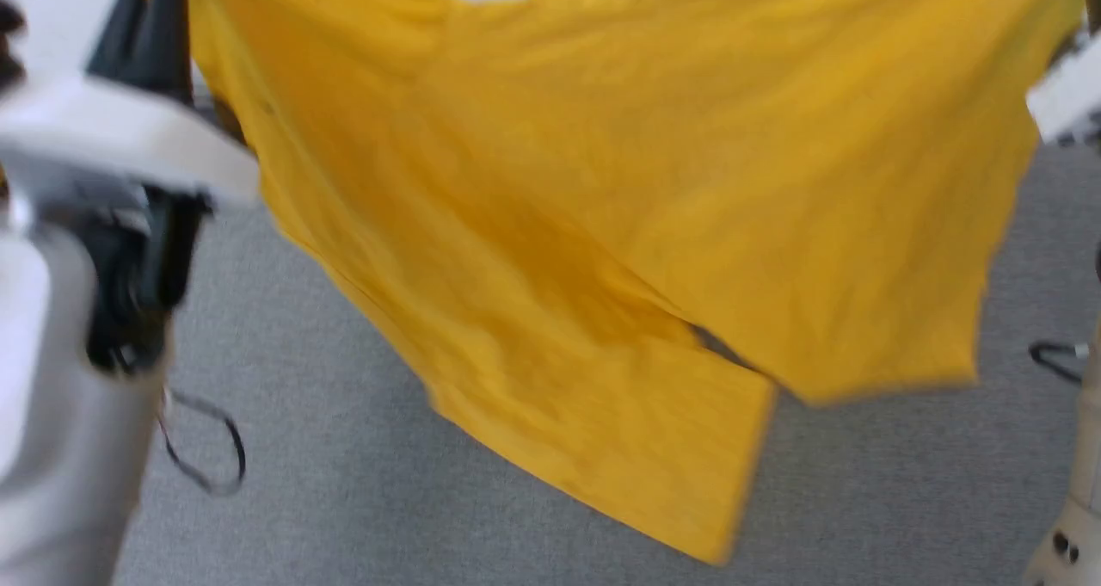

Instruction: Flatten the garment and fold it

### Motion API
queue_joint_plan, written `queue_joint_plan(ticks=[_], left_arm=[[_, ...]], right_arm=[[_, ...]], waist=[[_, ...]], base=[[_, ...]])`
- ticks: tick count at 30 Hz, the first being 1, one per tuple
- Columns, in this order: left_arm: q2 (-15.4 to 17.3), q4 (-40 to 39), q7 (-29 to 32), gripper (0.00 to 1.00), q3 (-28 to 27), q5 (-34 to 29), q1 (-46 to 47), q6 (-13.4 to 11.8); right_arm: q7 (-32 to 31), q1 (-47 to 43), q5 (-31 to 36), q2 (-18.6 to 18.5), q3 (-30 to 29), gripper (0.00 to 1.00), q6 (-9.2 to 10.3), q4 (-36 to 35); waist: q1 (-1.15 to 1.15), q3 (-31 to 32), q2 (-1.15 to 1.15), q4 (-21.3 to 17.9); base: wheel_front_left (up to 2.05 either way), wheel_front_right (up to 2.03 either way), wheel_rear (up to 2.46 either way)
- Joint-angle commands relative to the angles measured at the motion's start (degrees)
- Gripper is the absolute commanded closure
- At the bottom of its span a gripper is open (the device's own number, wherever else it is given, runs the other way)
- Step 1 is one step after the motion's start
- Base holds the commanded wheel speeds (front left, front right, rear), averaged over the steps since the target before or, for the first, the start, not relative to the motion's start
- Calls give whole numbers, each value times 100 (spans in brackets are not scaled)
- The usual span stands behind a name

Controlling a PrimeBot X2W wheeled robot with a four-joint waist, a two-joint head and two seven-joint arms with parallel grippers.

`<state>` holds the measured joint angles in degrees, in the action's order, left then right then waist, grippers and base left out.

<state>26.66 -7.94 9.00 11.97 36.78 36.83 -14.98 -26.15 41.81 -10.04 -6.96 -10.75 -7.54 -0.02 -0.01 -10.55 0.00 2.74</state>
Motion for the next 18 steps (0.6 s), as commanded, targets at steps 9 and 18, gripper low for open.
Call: queue_joint_plan(ticks=[9, 18], left_arm=[[145, 843, 710, 100, 342, -270, 1804, 262], [347, 1334, 1357, 100, 395, -325, 2766, 273]], right_arm=[[149, 1185, 45, -29, 435, 100, 5, 733], [-245, 1999, 87, -10, 603, 100, 5, 1044]], waist=[[1, 723, 0, -523], [1, 394, 0, -735]], base=[[0, 0, 0], [0, 0, 0]])
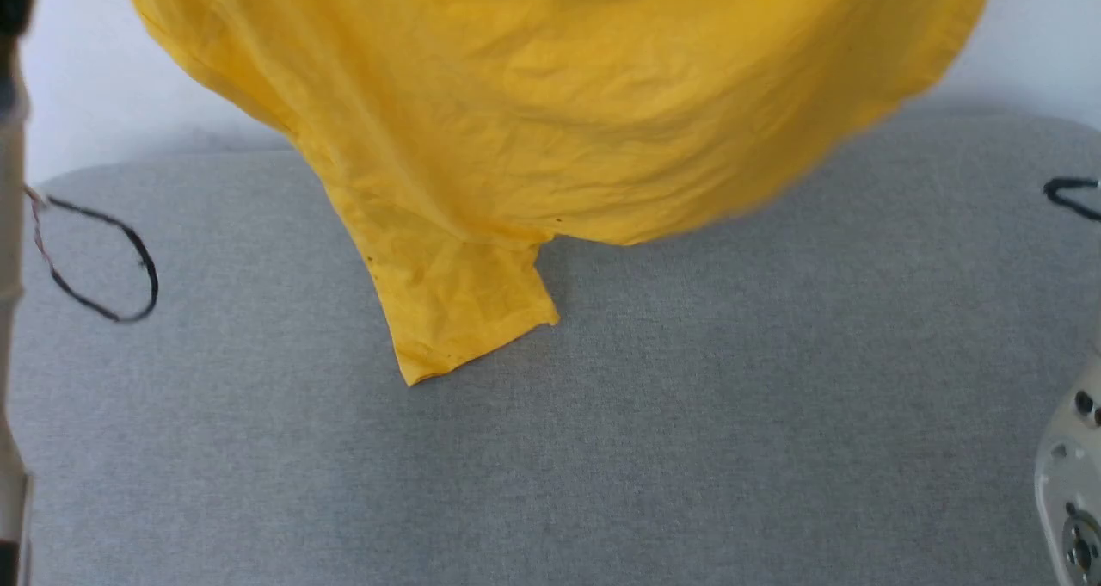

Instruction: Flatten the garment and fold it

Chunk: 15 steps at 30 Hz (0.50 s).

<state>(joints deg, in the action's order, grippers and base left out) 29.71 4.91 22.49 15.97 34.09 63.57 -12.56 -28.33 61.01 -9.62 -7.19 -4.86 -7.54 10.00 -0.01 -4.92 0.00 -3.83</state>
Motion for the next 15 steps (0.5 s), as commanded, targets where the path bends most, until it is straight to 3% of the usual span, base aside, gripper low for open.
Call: queue_joint_plan(ticks=[1, 5, 9, 15], left_arm=[[44, 111, 15, 100, -2, -76, 202, 33], [-45, 377, -76, 100, 33, -217, 744, -9], [-187, 623, -549, 100, 48, -500, 1520, -44], [-347, 1169, -1299, 100, 210, -908, 2754, 173]], right_arm=[[-52, 165, 78, 22, -3, 100, 5, 93], [-121, 533, 249, 95, -101, 100, 5, 346], [34, 994, 548, 201, -227, 100, 5, 627], [460, 1904, 995, 344, -419, 100, 5, 1025]], waist=[[1, -253, 0, -99], [1, -704, 0, -157], [1, -1245, 0, -205], [1, -2028, 0, -238]], base=[[0, 0, 0], [0, 0, 0], [0, 0, 0], [0, 0, 0]])
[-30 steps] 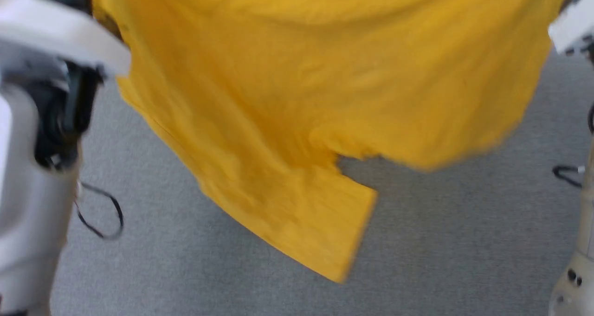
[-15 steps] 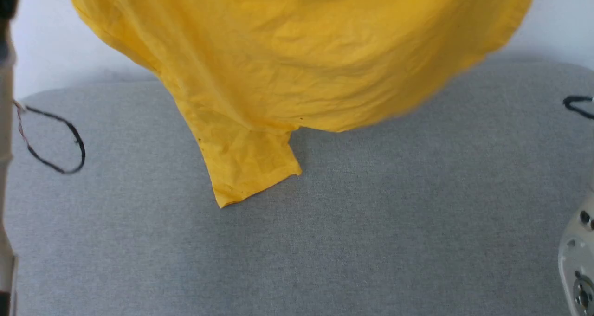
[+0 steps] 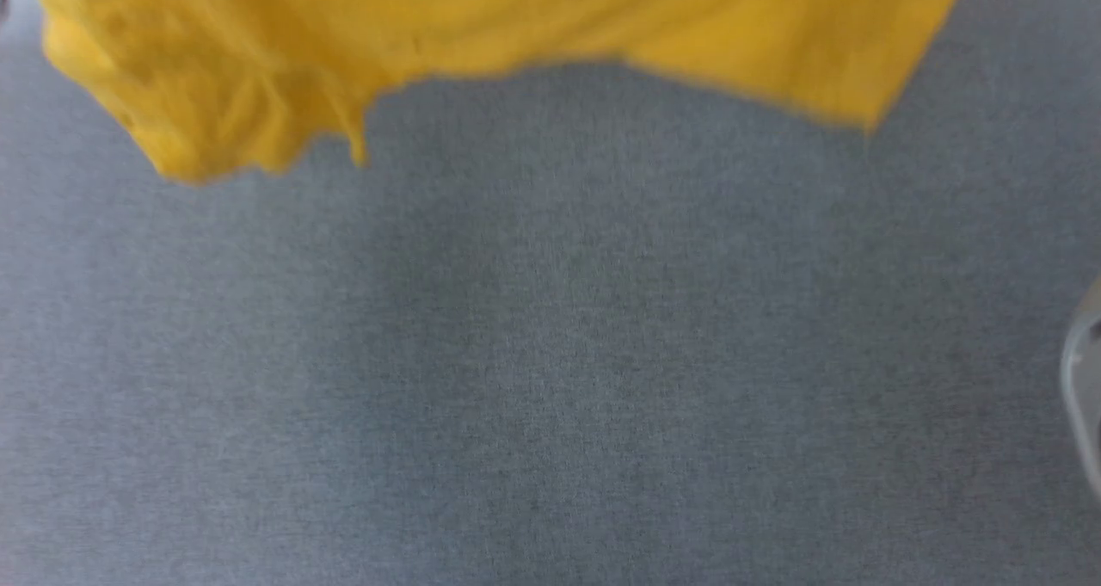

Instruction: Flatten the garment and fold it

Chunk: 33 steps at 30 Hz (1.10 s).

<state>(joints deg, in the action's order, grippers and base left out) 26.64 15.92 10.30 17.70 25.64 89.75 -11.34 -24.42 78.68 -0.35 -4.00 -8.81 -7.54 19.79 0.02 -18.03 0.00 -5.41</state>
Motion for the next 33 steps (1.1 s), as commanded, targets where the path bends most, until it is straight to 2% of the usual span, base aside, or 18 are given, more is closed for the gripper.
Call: queue_joint_plan(ticks=[1, 5, 9, 12, 15, 18, 22, 25, 29, 33], left_arm=[[-64, 164, -174, 100, 48, -102, 299, 74], [-130, 503, -582, 100, 18, -151, 804, 182], [-83, 707, -1071, 100, -103, -73, 1088, 399], [-32, 779, -1413, 100, -206, 43, 1108, 583], [46, 796, -1697, 100, -274, 201, 1008, 870], [81, 793, -1936, 100, -321, 298, 757, 990], [130, 556, -2128, 100, -324, 448, 140, 1168], [194, 137, -2202, 100, -373, 584, -532, 1190], [379, -676, -2111, 100, -478, 774, -1642, 1074], [646, -1653, -1880, 100, -517, 870, -2961, 870]], right_arm=[[148, 276, 141, 41, -54, 100, 5, 98], [415, 721, 383, 82, -162, 100, 5, 296], [657, 959, 568, 97, -179, 100, 5, 413], [774, 1003, 685, 98, -128, 100, 5, 436], [847, 970, 752, 70, -102, 100, 5, 423], [917, 882, 771, -19, -26, 100, 5, 372], [1017, 592, 588, -144, 235, 100, 5, 292], [1054, 207, 251, -288, 463, 100, 5, 102], [982, -563, -282, -563, 607, 100, 5, -450], [787, -1622, -773, -761, 506, 100, 5, -1250]], waist=[[-2, -831, 0, -77], [-2, -1243, 0, -38], [-2, -1602, 0, 20], [-2, -1841, 0, 89], [-2, -2069, 0, 167], [-2, -2246, 0, 292], [-2, -2247, 0, 462], [-2, -2096, 0, 572], [-2, -1788, 0, 687], [-2, -1412, 0, 754]], base=[[0, 0, 0], [0, 0, 0], [0, 0, 0], [0, 0, 0], [0, 0, 0], [0, 0, 0], [0, 0, 0], [0, 0, 0], [0, 0, 0], [0, 0, 0]])
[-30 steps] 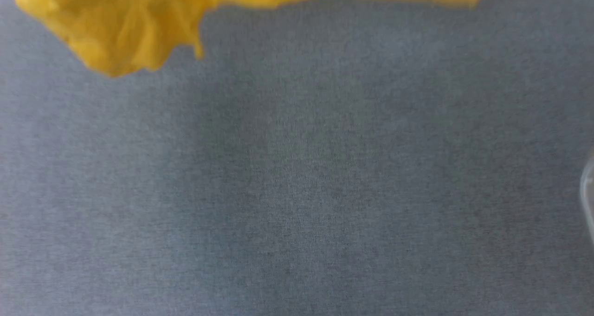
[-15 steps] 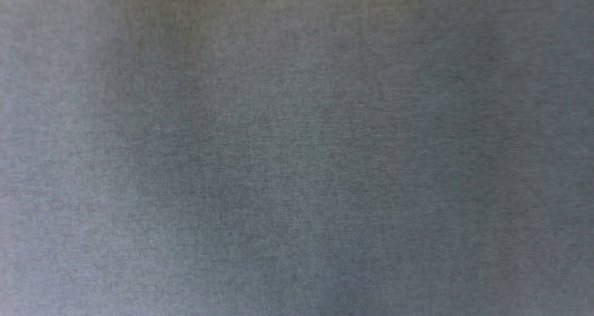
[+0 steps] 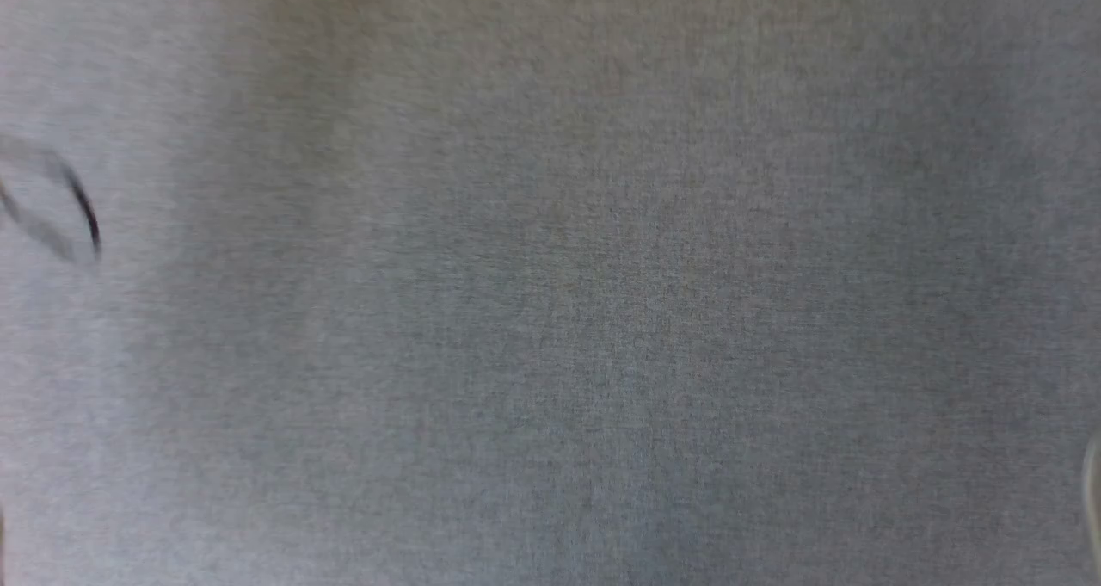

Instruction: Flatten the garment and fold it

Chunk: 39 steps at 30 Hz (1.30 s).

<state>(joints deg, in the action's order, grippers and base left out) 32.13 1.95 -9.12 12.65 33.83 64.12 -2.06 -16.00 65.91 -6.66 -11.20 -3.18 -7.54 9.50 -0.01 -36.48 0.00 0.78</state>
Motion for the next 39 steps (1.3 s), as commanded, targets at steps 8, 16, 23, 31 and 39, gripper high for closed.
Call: queue_joint_plan(ticks=[8, 16, 23, 31, 39], left_arm=[[466, -1938, 493, 100, -102, 203, -3177, -724], [668, -2576, 929, 100, 209, 660, -5589, -868], [891, -2535, 1568, 100, 670, 1021, -6884, -911], [1249, -2571, 2509, 100, 1056, 1529, -7762, -970], [1389, -2611, 2927, 100, 1195, 1998, -8534, -1152]], right_arm=[[-609, -2858, -785, 175, -590, 100, 5, -1824], [-786, -4819, -1169, 621, -858, 100, 5, -2508], [-941, -6057, -1277, 732, -1092, 100, 5, -2483], [-1248, -7057, -1339, 744, -1240, 100, 5, -2305], [-1819, -8041, -1495, 740, -1262, 100, 5, -2221]], waist=[[1, 1074, 0, 97], [1, 1577, 0, 18], [1, 2039, 0, 97], [1, 2423, 0, 143], [1, 2797, 0, 141]], base=[[0, 0, 0], [0, 0, 0], [0, 0, 0], [0, 0, 0], [0, 0, 0]])
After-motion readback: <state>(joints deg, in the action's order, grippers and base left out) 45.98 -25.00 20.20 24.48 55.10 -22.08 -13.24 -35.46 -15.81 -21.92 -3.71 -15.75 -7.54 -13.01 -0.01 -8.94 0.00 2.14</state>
